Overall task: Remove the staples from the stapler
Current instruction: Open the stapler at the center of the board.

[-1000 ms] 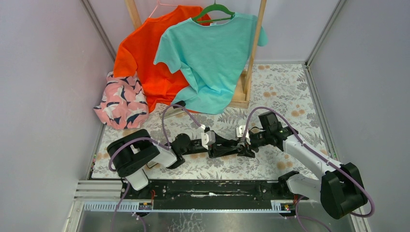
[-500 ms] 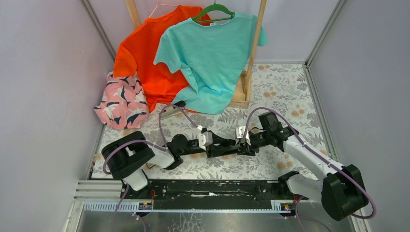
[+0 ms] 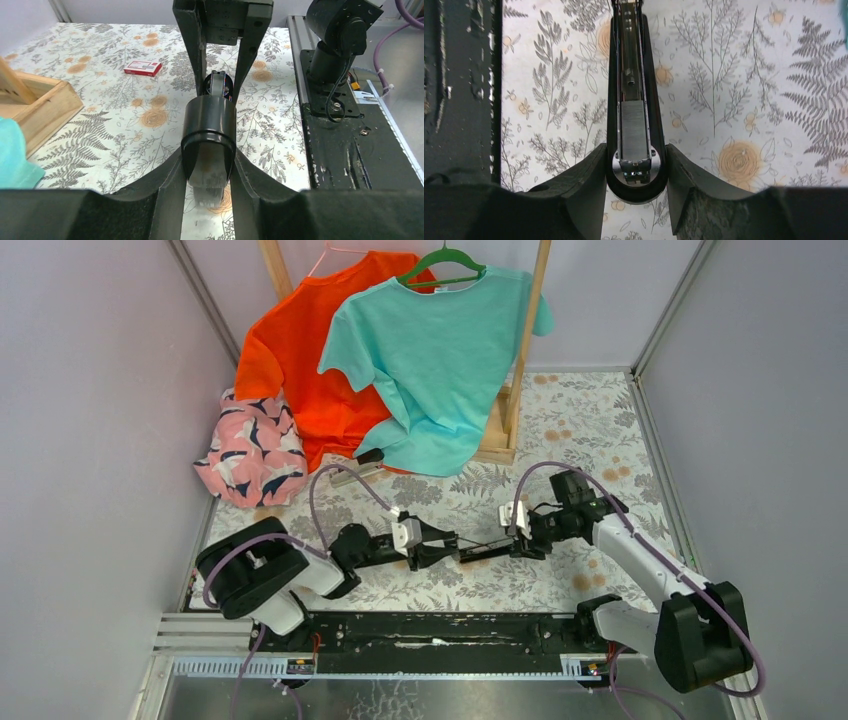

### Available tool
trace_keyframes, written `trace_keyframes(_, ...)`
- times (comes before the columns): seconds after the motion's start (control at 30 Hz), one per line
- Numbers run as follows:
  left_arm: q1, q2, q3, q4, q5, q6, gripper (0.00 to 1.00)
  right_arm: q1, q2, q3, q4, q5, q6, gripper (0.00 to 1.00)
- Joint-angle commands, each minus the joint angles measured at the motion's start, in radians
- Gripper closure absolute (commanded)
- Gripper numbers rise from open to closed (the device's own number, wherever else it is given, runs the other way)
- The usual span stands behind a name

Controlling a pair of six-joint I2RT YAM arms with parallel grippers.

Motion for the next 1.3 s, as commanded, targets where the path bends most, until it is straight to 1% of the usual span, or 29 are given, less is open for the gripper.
trace_keyframes(0.0,0.023,-0.071,-0.038,0.096,-0.031,0.059,1.0,-0.106,0.037,0.009,-0.069,0.048,-0.111,0.89)
trace_keyframes(0.17,0.033,-0.117,-0.069,0.032,-0.079,0.07,1.0,-0.183,0.125,-0.017,-0.024,0.068,-0.162,0.91)
trace_keyframes(0.3,0.038,-0.141,-0.095,0.006,-0.118,0.051,1.0,-0.223,0.167,0.007,-0.036,0.057,-0.171,0.92)
trace_keyframes(0.43,0.045,-0.152,-0.103,-0.031,-0.157,0.03,1.0,-0.224,0.177,0.014,-0.024,0.102,-0.15,0.92)
trace_keyframes(0.53,0.05,-0.155,-0.082,-0.104,-0.176,0.024,1.0,-0.224,0.181,0.006,0.002,0.144,-0.123,0.92)
trace_keyframes(0.67,0.052,-0.129,-0.039,-0.2,-0.184,0.015,1.0,-0.222,0.196,0.0,0.028,0.163,-0.087,0.92)
trace_keyframes(0.73,0.053,-0.116,-0.033,-0.203,-0.196,0.013,1.0,-0.222,0.204,0.0,0.045,0.176,-0.062,0.92)
trace_keyframes(0.8,0.054,-0.109,-0.029,-0.217,-0.217,0.008,0.95,-0.221,0.211,-0.001,0.064,0.19,-0.039,0.91)
trace_keyframes(0.83,0.056,-0.109,-0.024,-0.232,-0.221,0.008,0.95,-0.22,0.217,-0.003,0.07,0.195,-0.032,0.91)
trace_keyframes(0.9,0.056,-0.109,-0.014,-0.263,-0.218,0.013,0.95,-0.217,0.226,-0.002,0.071,0.198,-0.031,0.91)
trace_keyframes(1.27,0.057,-0.113,-0.013,-0.269,-0.207,0.025,0.97,-0.213,0.218,-0.011,0.085,0.189,-0.034,0.91)
